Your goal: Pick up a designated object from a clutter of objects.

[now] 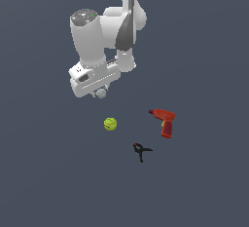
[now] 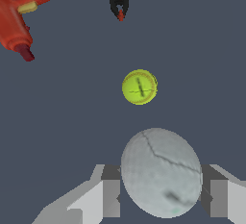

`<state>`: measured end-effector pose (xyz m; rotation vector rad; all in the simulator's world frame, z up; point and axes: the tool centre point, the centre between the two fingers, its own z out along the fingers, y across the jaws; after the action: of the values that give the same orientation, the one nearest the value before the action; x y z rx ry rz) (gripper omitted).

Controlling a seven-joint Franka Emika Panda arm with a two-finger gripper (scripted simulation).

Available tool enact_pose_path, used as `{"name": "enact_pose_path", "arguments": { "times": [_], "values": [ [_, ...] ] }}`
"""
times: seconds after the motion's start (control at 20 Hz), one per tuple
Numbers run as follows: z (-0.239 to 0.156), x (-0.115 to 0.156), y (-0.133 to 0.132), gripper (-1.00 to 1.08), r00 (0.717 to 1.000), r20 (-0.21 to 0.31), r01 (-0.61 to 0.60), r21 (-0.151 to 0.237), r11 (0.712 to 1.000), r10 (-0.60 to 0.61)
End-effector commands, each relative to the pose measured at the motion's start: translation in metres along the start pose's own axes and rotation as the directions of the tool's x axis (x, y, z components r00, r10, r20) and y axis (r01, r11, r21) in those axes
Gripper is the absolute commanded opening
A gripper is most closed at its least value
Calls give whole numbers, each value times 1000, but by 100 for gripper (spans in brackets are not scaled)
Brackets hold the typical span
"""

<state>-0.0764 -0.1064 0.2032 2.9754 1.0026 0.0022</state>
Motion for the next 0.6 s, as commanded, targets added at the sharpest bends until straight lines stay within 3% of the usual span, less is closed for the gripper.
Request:
{"name": "enact_pose_path", "arguments": {
  "times": [0.0, 0.55],
  "values": [
    [-22, -4, -8, -100, 1000, 1, 0, 0, 1000, 0],
    [-122, -19, -40, -100, 1000, 1, 1, 0, 1000, -1]
  ]
}}
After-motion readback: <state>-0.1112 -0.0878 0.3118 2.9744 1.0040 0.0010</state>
